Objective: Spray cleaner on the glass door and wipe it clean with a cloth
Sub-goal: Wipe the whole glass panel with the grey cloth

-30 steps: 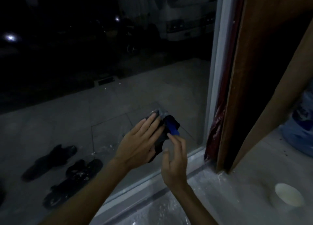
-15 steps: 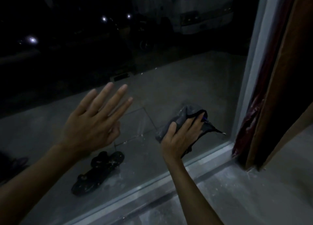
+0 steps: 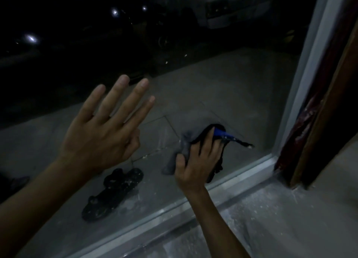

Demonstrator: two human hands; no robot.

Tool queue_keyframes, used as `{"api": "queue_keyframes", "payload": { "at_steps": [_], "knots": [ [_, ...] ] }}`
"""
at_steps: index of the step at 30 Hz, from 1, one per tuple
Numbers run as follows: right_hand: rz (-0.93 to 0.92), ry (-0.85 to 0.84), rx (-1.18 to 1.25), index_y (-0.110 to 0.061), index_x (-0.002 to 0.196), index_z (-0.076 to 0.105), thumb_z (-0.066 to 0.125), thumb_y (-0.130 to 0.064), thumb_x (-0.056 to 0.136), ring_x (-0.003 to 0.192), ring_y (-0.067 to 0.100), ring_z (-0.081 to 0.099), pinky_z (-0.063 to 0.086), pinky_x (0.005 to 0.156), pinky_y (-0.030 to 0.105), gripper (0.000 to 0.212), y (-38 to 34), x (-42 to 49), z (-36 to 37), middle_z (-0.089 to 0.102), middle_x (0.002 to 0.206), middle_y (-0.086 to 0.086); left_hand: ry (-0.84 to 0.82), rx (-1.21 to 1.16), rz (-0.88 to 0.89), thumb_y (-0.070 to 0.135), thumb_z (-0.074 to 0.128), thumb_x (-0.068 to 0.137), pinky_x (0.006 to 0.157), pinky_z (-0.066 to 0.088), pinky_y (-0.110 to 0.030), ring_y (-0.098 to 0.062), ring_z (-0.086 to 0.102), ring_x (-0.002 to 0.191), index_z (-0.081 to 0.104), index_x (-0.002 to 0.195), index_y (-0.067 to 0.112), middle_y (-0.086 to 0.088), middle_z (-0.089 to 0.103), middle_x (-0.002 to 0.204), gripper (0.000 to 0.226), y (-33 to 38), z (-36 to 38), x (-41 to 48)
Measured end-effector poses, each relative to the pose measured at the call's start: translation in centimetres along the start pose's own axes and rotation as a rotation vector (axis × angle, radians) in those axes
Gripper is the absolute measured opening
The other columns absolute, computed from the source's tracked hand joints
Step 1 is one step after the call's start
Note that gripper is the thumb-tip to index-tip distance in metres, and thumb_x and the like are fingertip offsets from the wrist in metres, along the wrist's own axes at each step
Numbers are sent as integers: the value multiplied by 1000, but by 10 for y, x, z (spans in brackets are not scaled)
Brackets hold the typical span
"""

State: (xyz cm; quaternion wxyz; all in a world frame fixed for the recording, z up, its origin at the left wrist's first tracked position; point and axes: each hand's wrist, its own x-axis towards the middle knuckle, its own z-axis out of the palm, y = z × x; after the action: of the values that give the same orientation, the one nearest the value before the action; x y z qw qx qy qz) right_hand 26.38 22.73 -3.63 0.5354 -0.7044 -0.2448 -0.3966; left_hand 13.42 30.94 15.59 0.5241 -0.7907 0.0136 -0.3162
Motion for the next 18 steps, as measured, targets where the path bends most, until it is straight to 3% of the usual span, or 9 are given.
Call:
{"api": "queue_keyframes", "payload": {
  "at_steps": [3,8,11,14,18],
  "knots": [
    [124,41,12,-24,156,4,15,-50,102,145,37,19,17,115,60,61,19,-2,-4,4,163,3,7,11,1,34,39,91,113,18,-49,-38,18,142,27,149,8,-17,21,156,64,1,1,2],
    [455,152,76,-6,153,16,11,-48,103,143,36,24,18,117,48,65,-30,47,0,21,157,20,8,5,-4,34,38,92,113,17,-49,-38,17,142,27,149,8,-17,21,156,63,1,2,1],
    [234,54,81,-21,152,18,14,-47,102,142,38,25,18,115,54,57,-49,27,3,21,158,15,13,-8,-1,33,37,92,113,16,-49,-38,18,142,29,148,8,-17,23,155,62,2,4,1],
    [15,-43,39,-30,154,13,16,-50,102,141,34,24,17,114,59,57,-21,-10,4,8,163,2,17,-7,-4,33,38,92,113,16,-49,-38,18,142,28,148,8,-17,22,155,62,2,3,0],
    [155,-11,25,-26,155,11,16,-49,102,142,39,24,22,111,62,58,-1,-4,-5,13,161,10,15,-1,-9,32,38,92,113,19,-48,-37,22,141,29,148,8,-17,27,154,62,4,1,2]
  ]
}}
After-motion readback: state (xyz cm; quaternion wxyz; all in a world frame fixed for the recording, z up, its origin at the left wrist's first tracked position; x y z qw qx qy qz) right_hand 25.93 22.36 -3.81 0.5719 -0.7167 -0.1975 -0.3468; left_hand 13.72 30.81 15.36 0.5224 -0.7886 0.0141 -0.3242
